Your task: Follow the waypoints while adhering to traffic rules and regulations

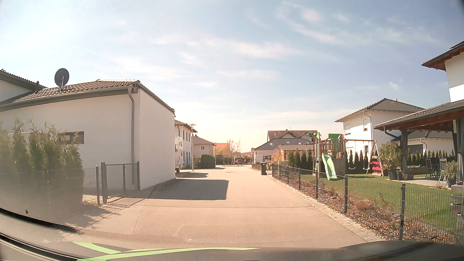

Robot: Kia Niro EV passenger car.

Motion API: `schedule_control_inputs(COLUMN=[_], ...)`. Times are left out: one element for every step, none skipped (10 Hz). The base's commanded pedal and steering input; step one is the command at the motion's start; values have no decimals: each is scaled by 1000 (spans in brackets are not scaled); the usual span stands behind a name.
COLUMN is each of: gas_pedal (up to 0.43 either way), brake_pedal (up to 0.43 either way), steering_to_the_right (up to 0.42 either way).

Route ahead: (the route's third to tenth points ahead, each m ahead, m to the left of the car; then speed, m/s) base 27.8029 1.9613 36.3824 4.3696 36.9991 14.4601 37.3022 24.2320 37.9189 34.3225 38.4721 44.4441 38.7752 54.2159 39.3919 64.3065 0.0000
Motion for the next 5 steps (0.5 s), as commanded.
schedule_control_inputs(gas_pedal=[0, 0, 0, 0, 0], brake_pedal=[311, 311, 305, 305, 299], steering_to_the_right=[0, 0, 0, 0, 0])
